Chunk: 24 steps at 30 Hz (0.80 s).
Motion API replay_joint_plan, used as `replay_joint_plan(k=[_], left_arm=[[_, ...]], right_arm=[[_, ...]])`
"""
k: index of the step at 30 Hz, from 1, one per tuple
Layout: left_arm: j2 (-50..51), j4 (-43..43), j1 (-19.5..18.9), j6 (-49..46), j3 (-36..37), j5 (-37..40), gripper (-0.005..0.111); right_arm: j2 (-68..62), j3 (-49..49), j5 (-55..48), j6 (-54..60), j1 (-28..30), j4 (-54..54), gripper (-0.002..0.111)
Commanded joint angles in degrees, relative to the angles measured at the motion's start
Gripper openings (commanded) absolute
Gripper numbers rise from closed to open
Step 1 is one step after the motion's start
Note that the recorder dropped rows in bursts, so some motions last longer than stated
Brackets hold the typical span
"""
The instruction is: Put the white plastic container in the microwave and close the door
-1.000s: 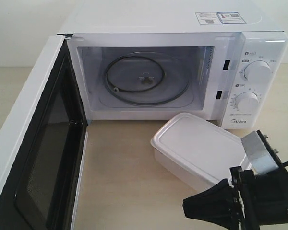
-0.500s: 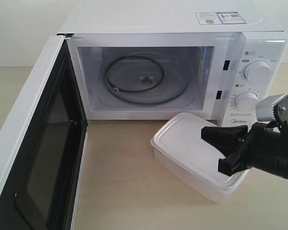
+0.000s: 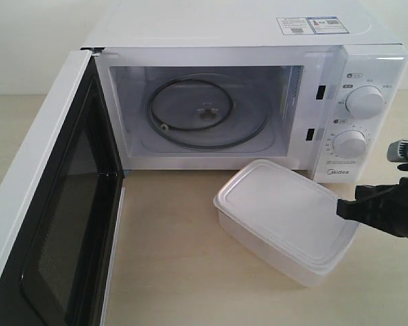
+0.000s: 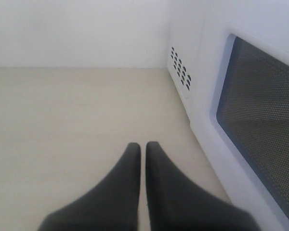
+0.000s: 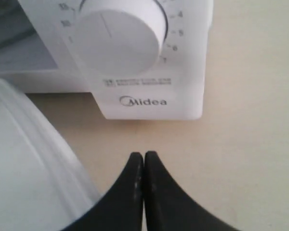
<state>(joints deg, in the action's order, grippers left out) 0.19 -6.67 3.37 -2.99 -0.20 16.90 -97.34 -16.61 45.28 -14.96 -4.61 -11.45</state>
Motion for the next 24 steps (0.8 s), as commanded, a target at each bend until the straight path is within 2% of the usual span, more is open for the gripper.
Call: replay_joint_plan(k=[1,4,7,11,19,22,24], left_arm=[[-0.2,-0.4,-0.1,0.0,0.2,0.1,0.004],[-0.2,-0.4,-0.1,0.0,0.2,0.1,0.004],[-0.2,-0.4,-0.1,0.0,0.2,0.1,0.004],[-0.2,-0.4,-0.1,0.0,0.2,0.1,0.004],[-0.2,-0.4,-0.1,0.0,0.2,0.1,0.004],[-0.2,-0.4,-0.1,0.0,0.2,0.1,0.004],[-0.2,-0.4,-0.1,0.0,0.2,0.1,0.004]], right_arm=[[0.3,-0.1,-4.3,2.6,0.1,1.7,0.0],[0.3,-0.1,-7.0,1.1,0.1,-3.2,0.0],[0.3,-0.1,-7.5,-4.8,0.1,-12.6,0.0],[0.3,-0.1,-2.8,-12.8,0.1,-29.6,0.0],[0.3,-0.1,1.4,-24.7,0.1,-51.2,0.0],[0.3,-0.1,5.1,-27.9,0.1,-57.3,0.0],[0.3,-0.1,5.7,-28.9,0.1,-57.6,0.0]])
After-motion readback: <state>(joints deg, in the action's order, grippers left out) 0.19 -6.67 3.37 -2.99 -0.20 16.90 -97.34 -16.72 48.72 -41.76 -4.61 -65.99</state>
